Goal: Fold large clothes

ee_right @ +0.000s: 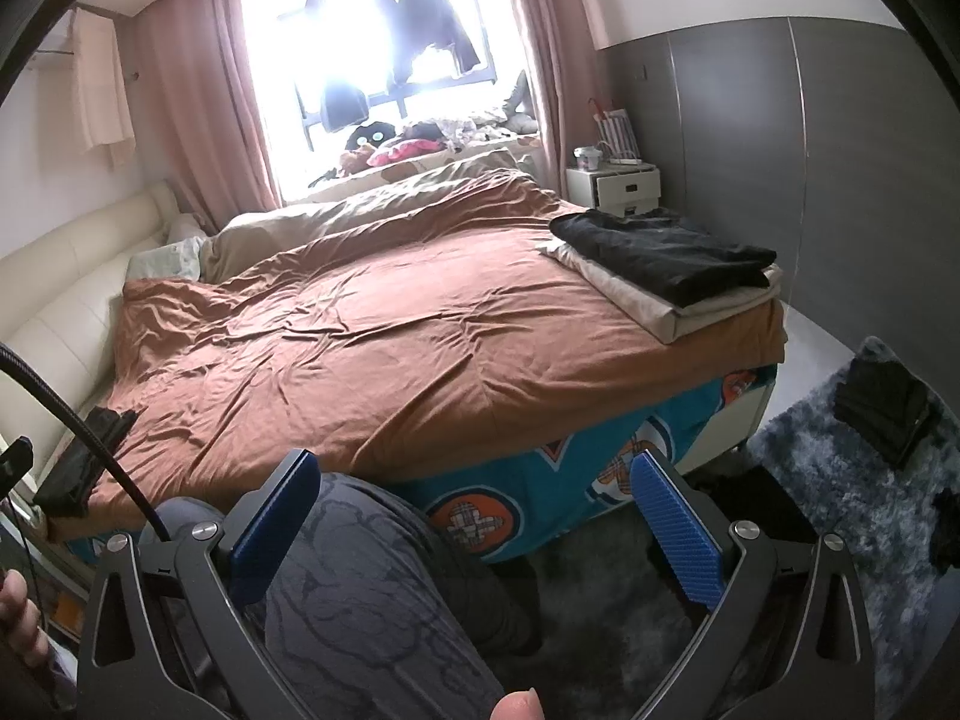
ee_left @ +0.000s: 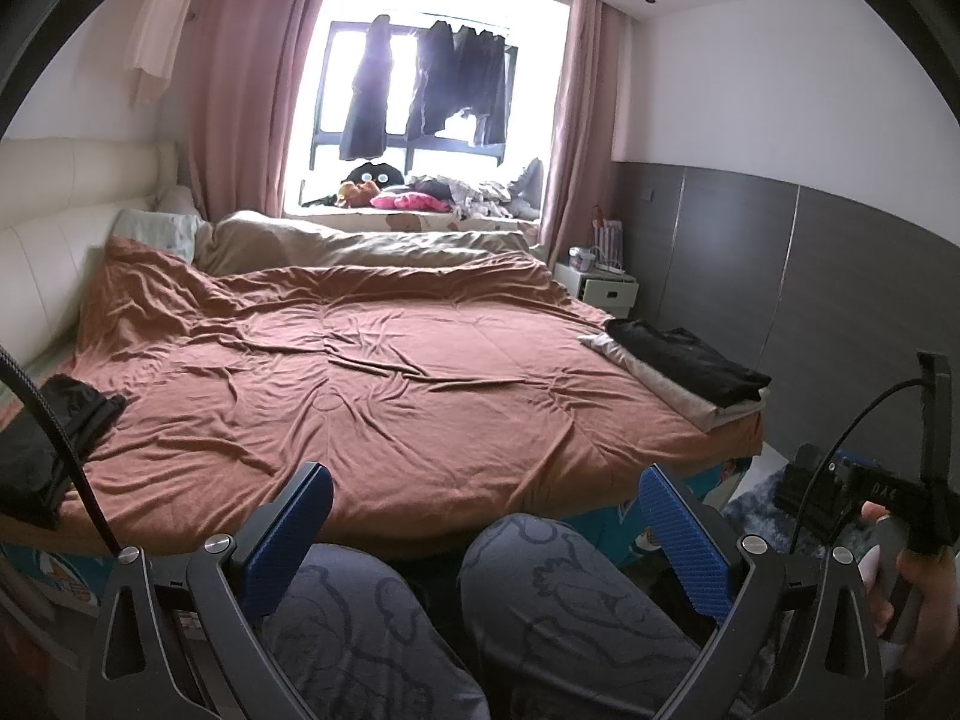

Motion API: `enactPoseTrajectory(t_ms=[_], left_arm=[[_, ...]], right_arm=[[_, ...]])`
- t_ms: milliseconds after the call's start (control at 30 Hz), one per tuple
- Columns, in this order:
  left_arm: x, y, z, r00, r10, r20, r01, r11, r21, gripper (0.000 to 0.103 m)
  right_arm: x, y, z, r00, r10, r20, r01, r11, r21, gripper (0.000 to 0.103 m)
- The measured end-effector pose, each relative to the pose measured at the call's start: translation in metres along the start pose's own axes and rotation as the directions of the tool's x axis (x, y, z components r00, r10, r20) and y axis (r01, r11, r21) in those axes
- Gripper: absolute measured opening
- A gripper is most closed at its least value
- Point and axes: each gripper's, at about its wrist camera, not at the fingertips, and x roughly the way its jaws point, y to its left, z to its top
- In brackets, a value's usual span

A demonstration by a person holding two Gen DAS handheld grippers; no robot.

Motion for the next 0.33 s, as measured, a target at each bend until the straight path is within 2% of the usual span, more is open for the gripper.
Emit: enactPoseTrajectory(t_ms=[333], left_arm=[[-0.009,0.0001,-0.0019,1.0,0.001,0.021,-0.002,1.0,0.016,0.103]], right_arm=[[-0.0099,-0.0049,-0.0039,1.0,0.003,0.023,-0.003,1.0,-0.011,0.103]])
